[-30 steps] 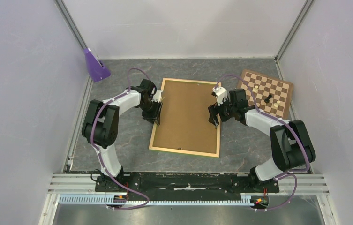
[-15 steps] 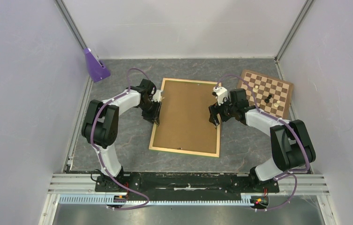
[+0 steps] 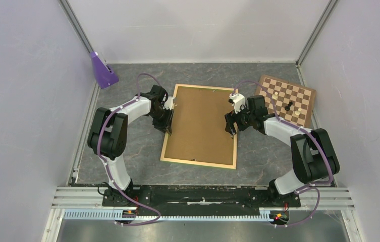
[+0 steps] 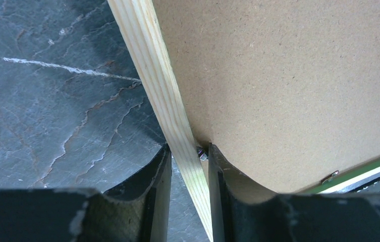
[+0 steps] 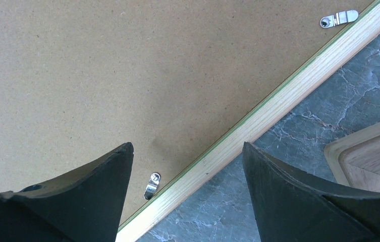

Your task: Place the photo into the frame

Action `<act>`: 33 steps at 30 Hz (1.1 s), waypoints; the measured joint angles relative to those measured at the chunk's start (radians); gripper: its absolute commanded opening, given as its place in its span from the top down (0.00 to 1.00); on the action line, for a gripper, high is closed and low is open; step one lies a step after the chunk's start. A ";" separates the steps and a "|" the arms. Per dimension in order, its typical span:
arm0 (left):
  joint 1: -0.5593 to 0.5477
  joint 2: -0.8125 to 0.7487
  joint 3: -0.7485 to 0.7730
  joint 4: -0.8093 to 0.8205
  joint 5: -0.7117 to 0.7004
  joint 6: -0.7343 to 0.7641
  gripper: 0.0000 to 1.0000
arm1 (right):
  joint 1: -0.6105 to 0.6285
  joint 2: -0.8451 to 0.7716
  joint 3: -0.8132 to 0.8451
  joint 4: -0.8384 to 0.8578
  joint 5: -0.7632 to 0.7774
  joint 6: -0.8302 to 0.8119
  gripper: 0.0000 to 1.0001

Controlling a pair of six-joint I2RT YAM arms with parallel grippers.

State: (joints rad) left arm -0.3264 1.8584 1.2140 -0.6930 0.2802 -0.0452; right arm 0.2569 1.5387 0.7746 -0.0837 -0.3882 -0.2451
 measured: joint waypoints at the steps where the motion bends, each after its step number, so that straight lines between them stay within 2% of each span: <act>1: 0.000 0.000 0.000 0.000 0.000 0.000 0.78 | 0.000 0.000 0.000 0.000 0.001 0.000 0.18; 4: 0.000 0.000 0.000 0.000 0.000 0.000 0.60 | 0.000 0.000 0.000 0.000 0.009 0.001 0.18; 8: 0.000 0.000 0.000 -0.001 -0.003 0.000 0.54 | 0.000 0.000 0.000 0.005 0.055 0.029 0.18; 15: 0.000 0.000 0.000 -0.004 -0.013 -0.001 0.53 | -0.002 0.018 0.001 0.048 0.171 0.131 0.19; 19: 0.000 0.000 0.000 -0.003 -0.016 -0.002 0.57 | -0.002 0.077 0.025 0.062 0.212 0.174 0.23; 22: 0.000 0.000 0.001 -0.004 -0.016 -0.003 0.58 | -0.004 0.121 0.056 0.073 0.226 0.201 0.29; 27: 0.000 0.002 0.003 -0.006 -0.018 -0.005 0.53 | -0.005 0.151 0.074 0.114 0.241 0.237 0.43; 33: 0.006 0.014 0.012 -0.013 -0.015 -0.020 0.52 | -0.008 0.165 0.075 0.150 0.248 0.282 0.57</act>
State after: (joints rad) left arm -0.3199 1.8729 1.2259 -0.7055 0.2653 -0.0654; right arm 0.2485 1.7039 0.8494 0.0662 -0.1406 0.0364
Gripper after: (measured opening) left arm 0.477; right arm 0.479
